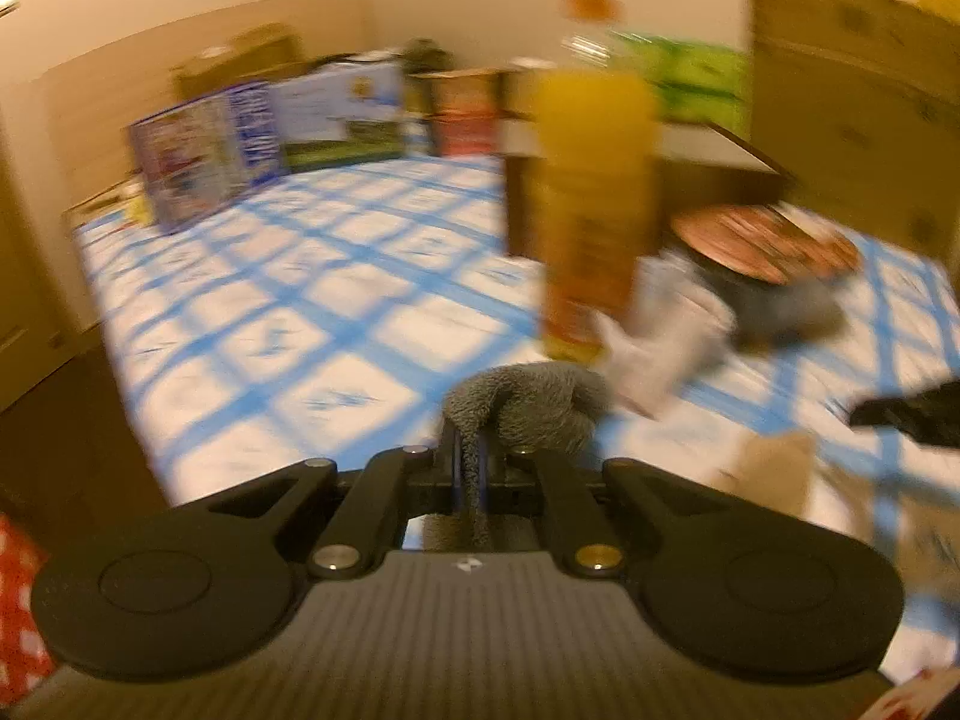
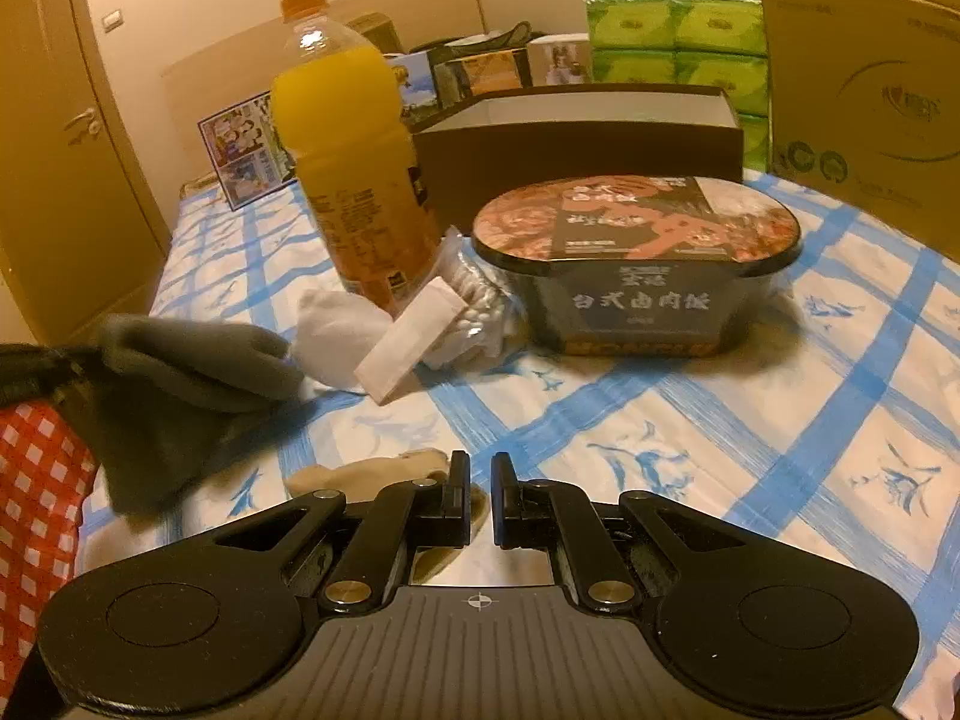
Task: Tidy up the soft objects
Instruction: 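Lift the grey sock with the left gripper while the right gripper lifts the beige sock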
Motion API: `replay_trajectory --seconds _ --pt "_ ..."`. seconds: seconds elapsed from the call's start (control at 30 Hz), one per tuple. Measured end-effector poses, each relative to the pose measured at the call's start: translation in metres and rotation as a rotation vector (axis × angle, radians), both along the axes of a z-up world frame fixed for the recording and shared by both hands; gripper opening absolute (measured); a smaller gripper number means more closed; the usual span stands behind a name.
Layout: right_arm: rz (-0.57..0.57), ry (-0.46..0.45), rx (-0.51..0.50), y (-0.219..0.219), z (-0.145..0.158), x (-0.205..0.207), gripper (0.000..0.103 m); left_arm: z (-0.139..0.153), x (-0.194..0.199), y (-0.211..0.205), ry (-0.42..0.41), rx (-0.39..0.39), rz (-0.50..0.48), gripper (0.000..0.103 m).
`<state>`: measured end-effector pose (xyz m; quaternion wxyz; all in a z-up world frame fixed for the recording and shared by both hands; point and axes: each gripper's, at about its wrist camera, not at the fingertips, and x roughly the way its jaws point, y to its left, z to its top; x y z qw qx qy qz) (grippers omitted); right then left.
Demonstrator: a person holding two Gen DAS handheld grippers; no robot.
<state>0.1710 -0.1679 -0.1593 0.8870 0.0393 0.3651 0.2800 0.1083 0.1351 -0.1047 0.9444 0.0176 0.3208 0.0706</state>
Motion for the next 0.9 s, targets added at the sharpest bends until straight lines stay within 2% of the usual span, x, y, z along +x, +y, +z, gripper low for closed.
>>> replay_trajectory --seconds 0.17,0.23,0.33,0.37,0.4,0.47,0.57,0.67,0.9 --pt "-0.002 0.046 0.034 -0.002 -0.005 0.002 0.007 -0.005 0.005 0.033 0.039 0.009 0.108 0.007" --pt "0.002 0.081 0.058 -0.001 -0.008 0.004 0.007 -0.017 0.006 0.038 0.079 -0.024 0.125 0.008" --pt "0.029 0.109 0.077 0.003 -0.01 0.006 0.012 -0.034 0.0 0.035 0.116 -0.085 0.119 0.025" --pt "0.044 0.104 0.073 0.006 -0.01 0.006 0.024 -0.037 -0.004 0.033 0.121 -0.094 0.113 0.034" --pt "0.054 0.095 0.066 0.008 -0.01 0.006 0.048 -0.039 -0.006 0.031 0.123 -0.1 0.11 0.041" --pt "0.062 0.054 0.058 0.014 -0.007 0.003 0.073 -0.041 -0.008 0.027 0.119 -0.108 0.103 0.042" --pt "0.106 0.033 0.022 0.029 -0.01 0.005 0.075 -0.037 -0.012 0.027 0.105 -0.138 0.099 0.056" --pt "0.135 0.039 -0.01 0.041 -0.018 0.006 0.075 -0.031 -0.017 0.028 0.08 -0.18 0.088 0.06" --pt "0.162 0.003 -0.109 0.064 -0.041 0.009 0.075 -0.025 -0.02 0.02 0.054 -0.215 0.074 0.073"
